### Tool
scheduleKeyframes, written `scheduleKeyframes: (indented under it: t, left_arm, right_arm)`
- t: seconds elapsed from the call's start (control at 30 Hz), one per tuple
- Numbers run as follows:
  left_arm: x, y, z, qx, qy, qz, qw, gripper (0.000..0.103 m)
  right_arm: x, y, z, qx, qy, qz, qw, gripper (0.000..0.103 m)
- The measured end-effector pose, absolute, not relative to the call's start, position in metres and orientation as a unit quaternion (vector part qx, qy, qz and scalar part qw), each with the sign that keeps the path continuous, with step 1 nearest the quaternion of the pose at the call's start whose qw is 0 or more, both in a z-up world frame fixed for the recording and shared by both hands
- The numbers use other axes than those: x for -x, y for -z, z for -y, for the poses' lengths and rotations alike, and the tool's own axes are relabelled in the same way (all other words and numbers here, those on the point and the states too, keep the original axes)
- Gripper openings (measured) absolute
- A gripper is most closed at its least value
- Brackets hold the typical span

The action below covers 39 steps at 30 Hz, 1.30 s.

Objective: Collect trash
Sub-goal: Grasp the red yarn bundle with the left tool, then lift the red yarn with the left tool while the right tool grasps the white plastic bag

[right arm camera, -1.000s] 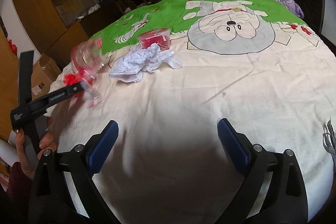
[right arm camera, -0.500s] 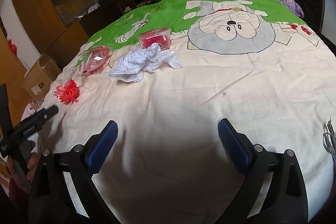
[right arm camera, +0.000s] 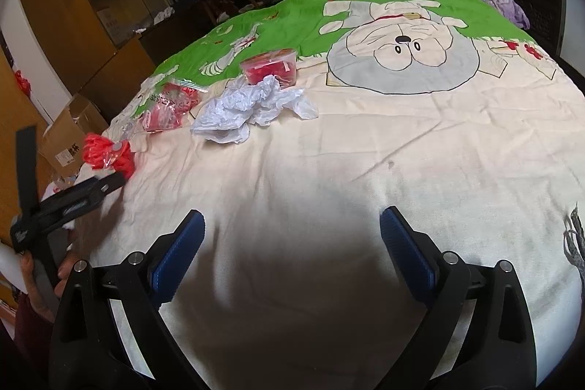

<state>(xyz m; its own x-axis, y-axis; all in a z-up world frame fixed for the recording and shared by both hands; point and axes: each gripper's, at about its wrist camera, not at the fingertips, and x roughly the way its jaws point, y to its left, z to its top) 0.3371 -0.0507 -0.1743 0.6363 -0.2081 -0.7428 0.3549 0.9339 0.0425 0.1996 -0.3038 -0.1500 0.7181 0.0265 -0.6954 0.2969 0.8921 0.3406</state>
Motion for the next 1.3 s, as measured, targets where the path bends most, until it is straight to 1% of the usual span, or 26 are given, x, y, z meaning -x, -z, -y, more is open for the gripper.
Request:
scheduleKeyframes:
  t: [0.1,0.23,0.3,0.4,0.5,0.53,0.57,0.6,0.63,0.7,0.93,1.0,1.07,1.3]
  left_arm:
    - [-0.322,0.169,0.033,-0.095,0.158,-0.396,0.899,0.086]
    - [-0.307,0.158,0.038,-0.100,0.175,-0.374,0.905,0.094]
    - [-0.312,0.155,0.048,-0.107,0.168,-0.361,0.911,0.095]
    - [-0.331,0.154,0.064,-0.089,0.170,-0.361,0.913,0.095]
    - [-0.358,0.169,0.073,-0.083,0.144,-0.374,0.912,0.095]
    - [-0.363,0.174,0.072,-0.080,0.140,-0.382,0.910,0.093]
    - [-0.370,0.180,0.068,-0.068,0.144,-0.401,0.902,0.084]
    - [-0.374,0.184,0.064,-0.050,0.157,-0.418,0.893,0.082]
    - [-0.376,0.185,0.055,-0.023,0.167,-0.424,0.890,0.082]
    - [-0.375,0.187,0.046,-0.001,0.174,-0.423,0.889,0.081]
    - [-0.366,0.187,0.050,-0.019,0.153,-0.409,0.899,0.082]
    - [-0.366,0.184,0.047,-0.011,0.145,-0.409,0.901,0.082]
    - [-0.367,0.181,0.041,0.006,0.140,-0.405,0.903,0.086]
    - [-0.375,0.179,0.037,0.023,0.127,-0.405,0.905,0.087]
  right_arm:
    - [-0.199,0.150,0.304,-0.219,0.075,-0.368,0.900,0.094]
    - [-0.200,0.150,0.304,-0.219,0.075,-0.368,0.900,0.094]
    - [-0.200,0.150,0.304,-0.219,0.075,-0.368,0.900,0.094]
    - [-0.200,0.150,0.304,-0.220,0.075,-0.368,0.900,0.094]
    - [-0.200,0.150,0.304,-0.220,0.075,-0.368,0.900,0.094]
    - [-0.199,0.150,0.304,-0.220,0.075,-0.367,0.901,0.094]
    - [-0.200,0.150,0.304,-0.219,0.075,-0.368,0.901,0.094]
    - [-0.199,0.150,0.304,-0.219,0.075,-0.368,0.901,0.094]
    - [-0.200,0.150,0.304,-0.219,0.074,-0.368,0.901,0.094]
    - [-0.200,0.151,0.303,-0.216,0.074,-0.367,0.902,0.095]
    - [-0.201,0.153,0.302,-0.212,0.077,-0.370,0.901,0.095]
    - [-0.201,0.152,0.304,-0.216,0.075,-0.372,0.900,0.095]
    - [-0.201,0.152,0.304,-0.219,0.074,-0.371,0.899,0.095]
    - [-0.201,0.151,0.304,-0.216,0.076,-0.372,0.900,0.095]
